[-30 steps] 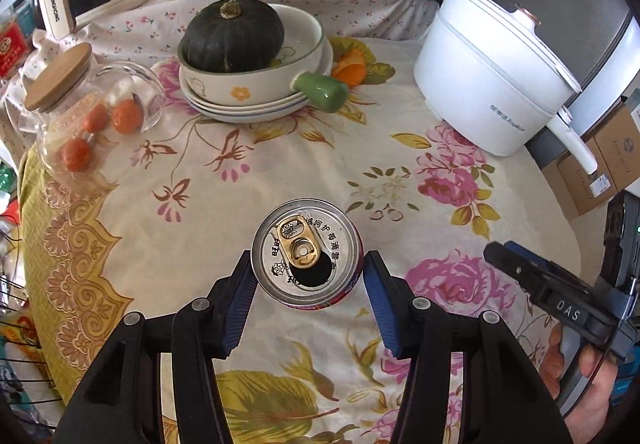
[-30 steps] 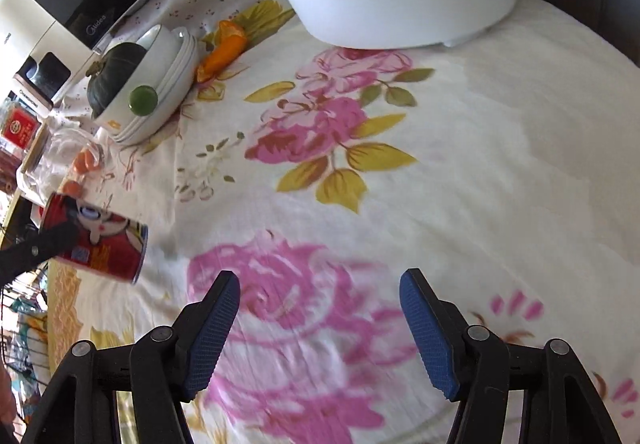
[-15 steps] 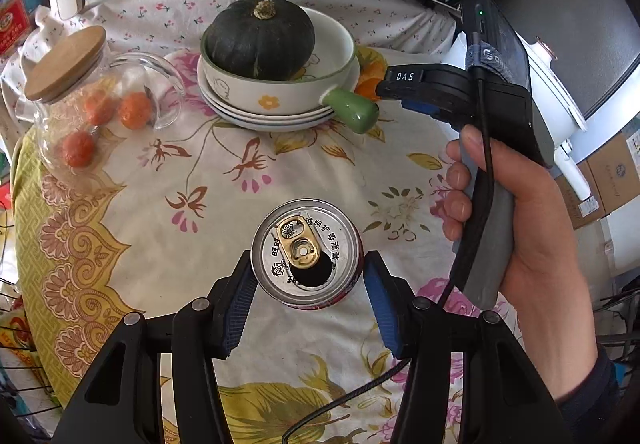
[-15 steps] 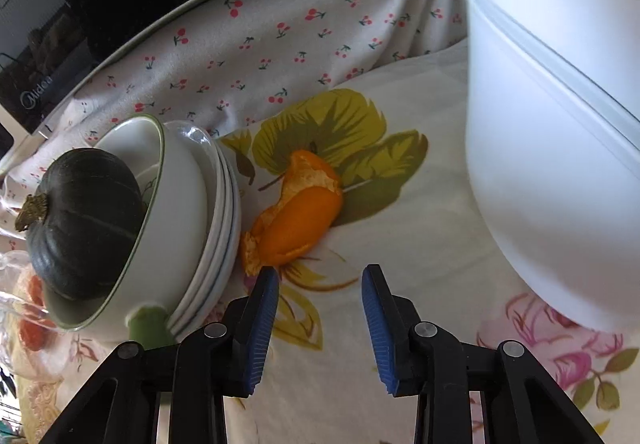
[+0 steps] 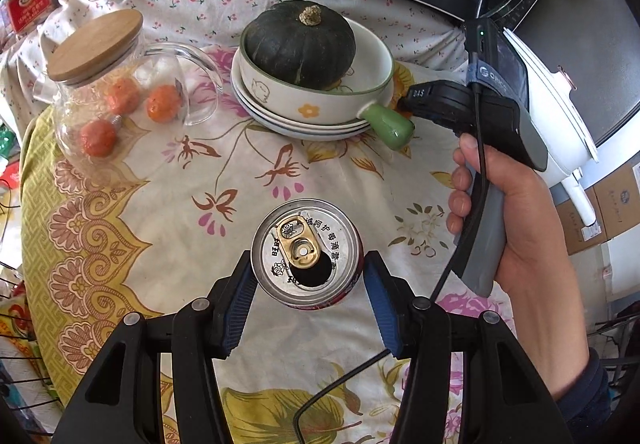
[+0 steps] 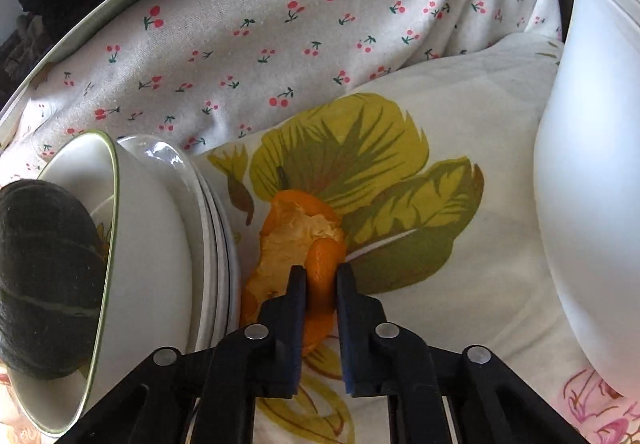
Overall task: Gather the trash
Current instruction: 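Grasp the orange peel with the right tool while the left tool holds the red can, then carry the can with the left tool while the right tool carries the peel, releasing both into the bin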
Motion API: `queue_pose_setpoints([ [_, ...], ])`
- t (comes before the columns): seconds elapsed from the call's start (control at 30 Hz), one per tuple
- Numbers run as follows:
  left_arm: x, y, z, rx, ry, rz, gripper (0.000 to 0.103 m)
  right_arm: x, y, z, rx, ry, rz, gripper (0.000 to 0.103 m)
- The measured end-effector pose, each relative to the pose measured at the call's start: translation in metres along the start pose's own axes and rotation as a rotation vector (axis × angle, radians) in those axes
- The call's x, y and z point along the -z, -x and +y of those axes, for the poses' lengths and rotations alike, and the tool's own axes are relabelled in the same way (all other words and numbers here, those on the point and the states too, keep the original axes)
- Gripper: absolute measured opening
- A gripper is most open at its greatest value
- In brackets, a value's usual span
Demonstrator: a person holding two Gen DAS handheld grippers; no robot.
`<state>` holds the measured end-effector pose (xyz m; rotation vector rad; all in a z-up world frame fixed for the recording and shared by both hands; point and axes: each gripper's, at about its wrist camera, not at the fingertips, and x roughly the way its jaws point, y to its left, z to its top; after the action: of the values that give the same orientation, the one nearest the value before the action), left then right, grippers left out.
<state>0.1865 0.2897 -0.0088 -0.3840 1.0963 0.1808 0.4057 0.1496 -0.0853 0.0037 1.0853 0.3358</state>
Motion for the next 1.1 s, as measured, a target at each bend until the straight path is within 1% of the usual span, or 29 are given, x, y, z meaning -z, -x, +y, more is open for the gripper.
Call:
queue_pose_setpoints([
  [0.1, 0.000, 0.003, -0.001, 0.007, -0.001, -0.010, 0.056, 0.014, 0.022, 0.001, 0.013, 0.068, -0.025, 0.009],
  [0.17, 0.000, 0.006, -0.002, 0.018, 0.003, -0.019, 0.056, 0.027, 0.040, -0.002, -0.001, 0.095, -0.032, 0.009],
  [0.3, 0.007, 0.015, -0.013, 0.070, -0.012, -0.032, 0.056, 0.059, 0.087, -0.005, -0.030, 0.180, -0.038, 0.009],
  [0.47, 0.035, 0.029, -0.050, 0.153, -0.091, -0.027, 0.056, 0.114, 0.168, -0.031, -0.058, 0.252, -0.048, 0.009],
  [0.6, 0.062, 0.040, -0.085, 0.228, -0.146, -0.020, 0.056, 0.158, 0.220, -0.070, -0.075, 0.224, -0.051, 0.009],
  [0.7, 0.088, 0.052, -0.123, 0.271, -0.231, -0.010, 0.056, 0.190, 0.260, -0.103, -0.062, 0.183, -0.082, 0.009],
  [0.83, 0.130, 0.079, -0.177, 0.375, -0.374, -0.018, 0.056, 0.234, 0.299, -0.151, -0.008, 0.124, -0.159, 0.009],
  [0.9, 0.153, 0.087, -0.202, 0.408, -0.451, -0.015, 0.056, 0.253, 0.309, -0.175, 0.000, 0.071, -0.151, 0.009],
  [0.97, 0.177, 0.091, -0.225, 0.435, -0.526, -0.005, 0.056, 0.265, 0.319, -0.194, 0.005, 0.032, -0.132, 0.009],
  [1.03, 0.200, 0.089, -0.242, 0.446, -0.581, 0.008, 0.056, 0.275, 0.336, -0.205, 0.018, 0.037, -0.145, 0.009],
  [1.1, 0.222, 0.085, -0.257, 0.455, -0.623, 0.040, 0.056, 0.284, 0.352, -0.214, 0.036, 0.044, -0.168, 0.009],
])
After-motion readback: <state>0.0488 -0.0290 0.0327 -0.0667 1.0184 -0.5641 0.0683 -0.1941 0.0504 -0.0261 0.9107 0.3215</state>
